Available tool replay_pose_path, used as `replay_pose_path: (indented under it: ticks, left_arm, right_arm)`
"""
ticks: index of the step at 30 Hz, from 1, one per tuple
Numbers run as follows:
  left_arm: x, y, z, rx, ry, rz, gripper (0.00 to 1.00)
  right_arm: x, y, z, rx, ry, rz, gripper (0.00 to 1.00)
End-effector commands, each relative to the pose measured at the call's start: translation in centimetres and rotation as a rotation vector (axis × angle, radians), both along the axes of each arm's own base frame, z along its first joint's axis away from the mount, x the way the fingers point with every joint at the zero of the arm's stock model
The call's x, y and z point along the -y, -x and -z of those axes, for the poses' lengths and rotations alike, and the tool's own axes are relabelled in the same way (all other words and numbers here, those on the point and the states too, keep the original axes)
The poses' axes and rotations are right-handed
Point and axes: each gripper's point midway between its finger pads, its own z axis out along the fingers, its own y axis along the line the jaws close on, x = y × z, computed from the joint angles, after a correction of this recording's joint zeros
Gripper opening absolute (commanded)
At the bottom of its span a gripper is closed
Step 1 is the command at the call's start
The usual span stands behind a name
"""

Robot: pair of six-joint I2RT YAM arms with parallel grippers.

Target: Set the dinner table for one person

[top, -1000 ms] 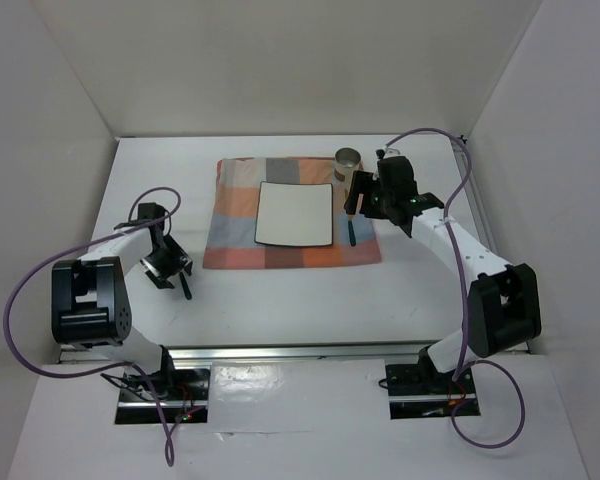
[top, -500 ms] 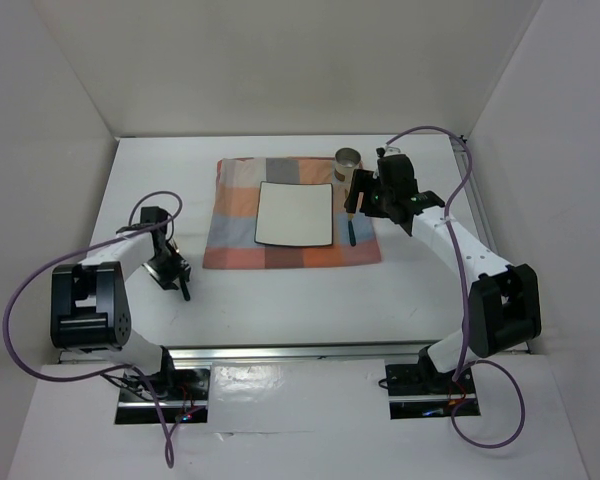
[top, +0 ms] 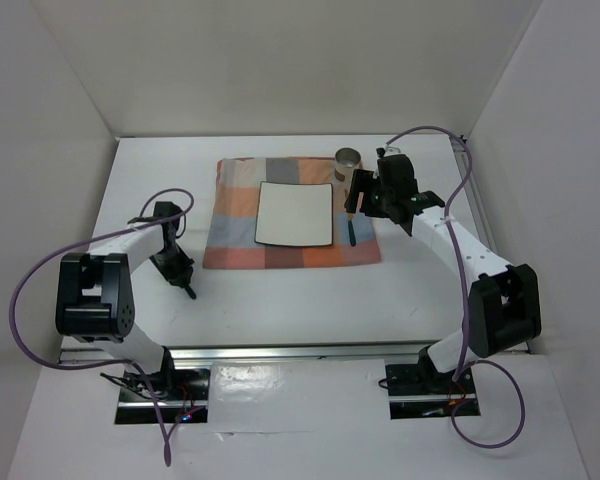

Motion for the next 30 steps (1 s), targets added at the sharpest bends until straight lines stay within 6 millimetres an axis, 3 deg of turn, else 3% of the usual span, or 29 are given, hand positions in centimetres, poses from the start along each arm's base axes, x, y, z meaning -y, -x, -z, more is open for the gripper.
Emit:
replay_pose_path:
  ticks: [1,3,5,6,8,11,12,13,17,18,20,21,22,25,30]
  left_arm:
    - [-0.1,-1.5,-2.4,0.033,-0.018,0.02,0.0]
    - [-0.4,-4.3,-5.9,0.153,-0.036,0.077,0.0]
    - [0.4,-5.8,-8.5,0.225,-0.019,0.138,0.0]
    - [1.2,-7.4,-10.8,0.284,-0.02,0.191,0.0]
    - [1.9,-8.9,-12.7,0.325,-0.047,0.293,0.0]
    - [4.9,-12.1,-14.5,0.373,-0.079,0.516,0.0]
    - [6.4,-12.0,-14.1,0.333,-0.077,0.585,0.0]
    - [6.9,-13.8,-13.9,0.308,-0.104,0.619,0.0]
    - [9.3,-16.3,-13.7,0.269,-0.13,0.708,0.0]
    - [9.7,-16.9,-12.2,0.239,-0.117,0.728,0.0]
    - [10.4,-17.8,-11.8,0.234,-0.111,0.755,0.0]
    - [11.0,-17.7,-11.2,0.213,-0.101,0.783,0.0]
    - [11.0,-17.9,-9.2,0.163,-0.095,0.786,0.0]
    - [11.2,-18.2,-7.2,0.103,-0.084,0.78,0.0]
    - [11.8,-18.3,-5.3,0.087,-0.069,0.781,0.0]
  right_arm:
    - [-0.2,0.0,-3.2,0.076,-0.016,-0.002,0.81]
    - [0.1,0.1,-3.2,0.078,-0.01,0.006,0.81]
    - [0.2,-0.1,-3.4,0.091,-0.001,0.008,0.81]
    - [0.2,-0.1,-3.4,0.091,-0.001,0.008,0.81]
    - [0.2,-0.1,-3.4,0.091,-0.001,0.008,0.81]
    - [0.3,0.2,-3.3,0.091,-0.001,0.008,0.81]
    - [0.3,0.2,-3.7,0.099,-0.004,0.008,0.81]
    - [0.3,0.2,-3.7,0.099,-0.004,0.008,0.81]
    - [0.4,0.5,-3.8,0.094,-0.01,0.014,0.81]
    - [0.6,0.7,-4.1,0.098,-0.005,0.021,0.81]
    - [0.7,1.1,-4.3,0.109,-0.009,0.021,0.81]
    - [0.7,1.2,-4.3,0.107,-0.017,0.027,0.81]
    - [0.8,1.3,-4.3,0.114,-0.019,0.027,0.81]
    - [0.8,1.4,-4.1,0.103,-0.023,0.032,0.81]
    - [0.9,1.8,-3.3,0.085,-0.017,0.032,0.81]
